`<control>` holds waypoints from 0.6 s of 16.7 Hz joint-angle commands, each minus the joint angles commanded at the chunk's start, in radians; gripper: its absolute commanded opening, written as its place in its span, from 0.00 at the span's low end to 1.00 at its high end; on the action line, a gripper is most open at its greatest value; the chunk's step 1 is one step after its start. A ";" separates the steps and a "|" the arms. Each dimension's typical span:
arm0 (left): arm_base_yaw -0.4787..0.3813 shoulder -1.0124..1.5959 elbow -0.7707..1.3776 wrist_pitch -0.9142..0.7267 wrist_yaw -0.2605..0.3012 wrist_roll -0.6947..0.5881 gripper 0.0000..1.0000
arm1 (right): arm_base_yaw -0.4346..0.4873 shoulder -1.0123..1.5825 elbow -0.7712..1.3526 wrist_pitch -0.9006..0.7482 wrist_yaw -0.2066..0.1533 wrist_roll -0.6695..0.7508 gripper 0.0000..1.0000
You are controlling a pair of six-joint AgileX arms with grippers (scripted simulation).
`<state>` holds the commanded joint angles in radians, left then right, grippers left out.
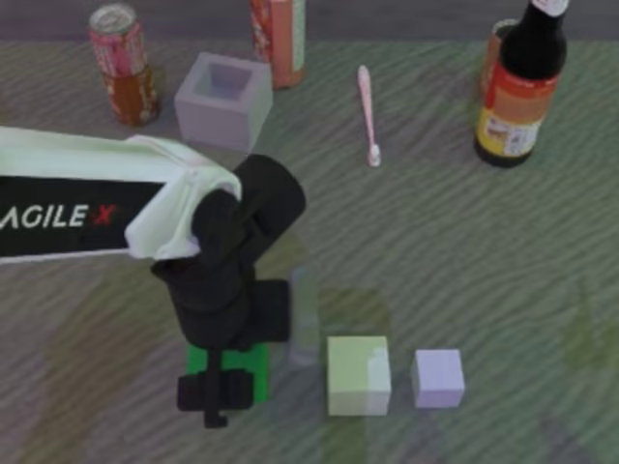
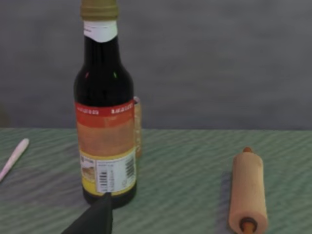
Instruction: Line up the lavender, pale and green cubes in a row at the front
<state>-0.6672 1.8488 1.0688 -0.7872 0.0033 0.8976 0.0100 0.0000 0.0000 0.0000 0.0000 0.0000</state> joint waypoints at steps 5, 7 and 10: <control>0.000 0.002 -0.002 0.003 0.000 0.000 0.08 | 0.000 0.000 0.000 0.000 0.000 0.000 1.00; 0.000 0.002 -0.002 0.003 0.000 0.000 0.23 | 0.000 0.000 0.000 0.000 0.000 0.000 1.00; 0.000 0.002 -0.002 0.003 0.000 0.000 0.45 | 0.000 0.000 0.000 0.000 0.000 0.000 1.00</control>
<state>-0.6675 1.8507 1.0666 -0.7841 0.0034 0.8978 0.0100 0.0000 0.0000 0.0000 0.0000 0.0000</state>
